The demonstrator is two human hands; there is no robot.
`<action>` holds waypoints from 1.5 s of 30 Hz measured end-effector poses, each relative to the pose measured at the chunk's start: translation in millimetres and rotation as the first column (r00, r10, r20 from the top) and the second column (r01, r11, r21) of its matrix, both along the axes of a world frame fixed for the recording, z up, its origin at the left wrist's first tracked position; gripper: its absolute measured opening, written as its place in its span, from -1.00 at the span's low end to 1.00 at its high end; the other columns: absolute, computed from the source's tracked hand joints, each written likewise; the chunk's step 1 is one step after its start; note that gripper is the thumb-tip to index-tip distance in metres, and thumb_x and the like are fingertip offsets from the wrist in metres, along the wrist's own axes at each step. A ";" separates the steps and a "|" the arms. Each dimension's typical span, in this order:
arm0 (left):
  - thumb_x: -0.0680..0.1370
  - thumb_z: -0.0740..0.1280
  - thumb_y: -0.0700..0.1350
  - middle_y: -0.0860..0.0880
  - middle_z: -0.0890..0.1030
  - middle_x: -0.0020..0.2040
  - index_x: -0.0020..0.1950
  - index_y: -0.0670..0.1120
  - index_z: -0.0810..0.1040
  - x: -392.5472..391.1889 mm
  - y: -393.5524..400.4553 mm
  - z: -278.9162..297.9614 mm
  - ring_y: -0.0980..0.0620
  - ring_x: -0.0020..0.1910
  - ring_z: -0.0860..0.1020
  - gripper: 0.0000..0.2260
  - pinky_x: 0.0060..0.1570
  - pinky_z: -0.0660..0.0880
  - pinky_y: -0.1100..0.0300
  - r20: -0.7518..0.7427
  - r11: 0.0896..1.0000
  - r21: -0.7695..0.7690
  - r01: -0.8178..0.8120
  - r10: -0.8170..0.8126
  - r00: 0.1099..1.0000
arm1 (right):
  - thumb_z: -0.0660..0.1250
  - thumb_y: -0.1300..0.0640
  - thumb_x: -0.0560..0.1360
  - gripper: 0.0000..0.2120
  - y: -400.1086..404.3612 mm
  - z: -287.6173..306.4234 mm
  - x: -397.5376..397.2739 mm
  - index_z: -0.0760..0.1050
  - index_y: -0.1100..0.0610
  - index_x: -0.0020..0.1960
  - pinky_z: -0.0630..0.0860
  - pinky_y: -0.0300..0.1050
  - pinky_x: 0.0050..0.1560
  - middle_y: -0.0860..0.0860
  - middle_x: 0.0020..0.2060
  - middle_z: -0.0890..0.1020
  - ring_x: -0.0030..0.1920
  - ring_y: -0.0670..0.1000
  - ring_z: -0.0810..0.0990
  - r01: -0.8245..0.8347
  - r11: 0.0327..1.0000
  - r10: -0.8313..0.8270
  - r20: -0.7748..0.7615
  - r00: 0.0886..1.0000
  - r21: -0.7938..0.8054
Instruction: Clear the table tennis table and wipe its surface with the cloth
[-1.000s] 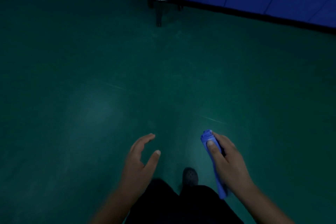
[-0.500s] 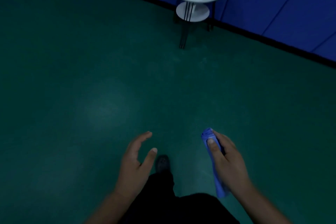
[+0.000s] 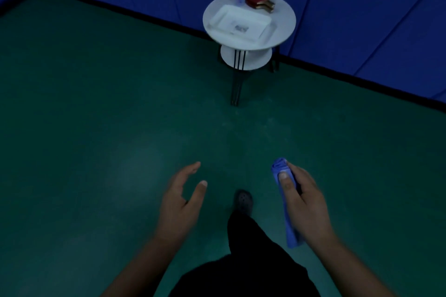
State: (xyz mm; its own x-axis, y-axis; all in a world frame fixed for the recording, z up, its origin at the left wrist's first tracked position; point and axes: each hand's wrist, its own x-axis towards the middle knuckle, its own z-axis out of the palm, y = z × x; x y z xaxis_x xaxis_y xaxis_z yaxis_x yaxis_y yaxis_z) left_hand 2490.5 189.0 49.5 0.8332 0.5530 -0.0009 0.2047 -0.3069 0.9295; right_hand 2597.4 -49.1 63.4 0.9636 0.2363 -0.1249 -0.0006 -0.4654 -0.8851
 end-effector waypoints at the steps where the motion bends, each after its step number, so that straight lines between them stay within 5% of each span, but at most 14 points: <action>1: 0.48 0.30 0.17 0.16 0.56 0.28 0.23 0.23 0.51 29.8 10.2 3.2 0.16 0.31 0.50 -0.68 0.39 0.39 0.05 0.009 1.000 -0.011 -0.020 0.020 1.000 | 0.21 -0.19 0.60 -0.63 11.7 2.7 31.8 0.54 -0.05 0.30 0.29 -0.56 0.09 -0.26 0.18 0.55 0.18 -0.43 0.43 -0.005 1.000 0.005 -0.007 1.000 0.001; 9: 0.50 0.29 0.14 0.14 0.55 0.29 0.25 0.19 0.49 243.6 107.6 40.0 0.13 0.31 0.51 -0.68 0.37 0.38 0.15 0.035 0.998 0.061 -0.031 0.029 0.999 | 0.18 -0.16 0.57 -0.58 114.1 25.5 261.8 0.51 -0.04 0.34 0.27 -0.60 0.04 -0.34 0.16 0.50 0.14 -0.46 0.42 -0.085 0.996 0.085 0.008 0.996 0.008; 13: 0.49 0.28 0.15 0.16 0.55 0.29 0.26 0.17 0.50 347.9 166.1 29.6 0.18 0.31 0.50 -0.66 0.36 0.36 0.25 0.035 0.998 0.061 -0.014 0.012 0.999 | 0.19 -0.18 0.59 -0.61 171.2 15.9 361.1 0.53 -0.05 0.33 0.31 -0.54 0.09 -0.22 0.18 0.56 0.19 -0.37 0.46 -0.062 0.998 0.062 0.008 0.998 -0.009; 20: 0.52 0.28 0.09 0.22 0.51 0.27 0.29 0.05 0.50 529.0 270.2 13.5 0.32 0.28 0.46 -0.64 0.31 0.30 0.41 0.035 0.986 0.116 0.121 -0.126 0.991 | 0.20 -0.19 0.58 -0.56 270.2 -3.4 511.0 0.53 0.01 0.34 0.42 -0.12 0.28 -0.09 0.22 0.58 0.25 -0.11 0.51 0.052 0.995 -0.051 0.009 0.999 -0.088; 25: 0.54 0.30 0.07 0.12 0.54 0.30 0.32 0.00 0.52 637.5 315.5 0.1 0.15 0.32 0.49 -0.63 0.34 0.35 0.27 -0.024 0.965 0.099 0.241 -0.240 0.971 | 0.21 -0.12 0.63 -0.66 322.6 -12.7 609.1 0.54 -0.02 0.31 0.35 -0.45 0.09 -0.09 0.12 0.58 0.12 -0.19 0.51 0.067 0.992 -0.071 -0.034 0.997 -0.107; 38: 0.51 0.29 0.02 0.18 0.56 0.25 0.29 -0.01 0.52 850.1 369.0 -58.6 0.21 0.28 0.50 -0.64 0.28 0.34 0.34 -0.140 0.960 -0.001 0.281 -0.279 0.950 | 0.21 -0.07 0.64 -0.61 422.4 -174.6 869.5 0.49 0.12 0.35 0.40 -0.06 0.21 0.15 0.26 0.51 0.24 0.18 0.50 -0.008 0.934 -0.097 -0.278 0.956 -0.356; 45: 0.53 0.34 -0.06 0.02 0.57 0.25 0.29 -0.07 0.52 906.1 401.3 -102.8 0.04 0.29 0.52 -0.66 0.31 0.40 0.13 -0.154 0.923 -0.068 0.379 -0.385 0.910 | 0.22 -0.04 0.63 -0.58 463.3 -236.1 936.8 0.38 0.12 0.43 0.39 0.03 0.26 0.21 0.35 0.39 0.29 0.30 0.41 -0.063 0.860 -0.113 -0.310 0.944 -0.506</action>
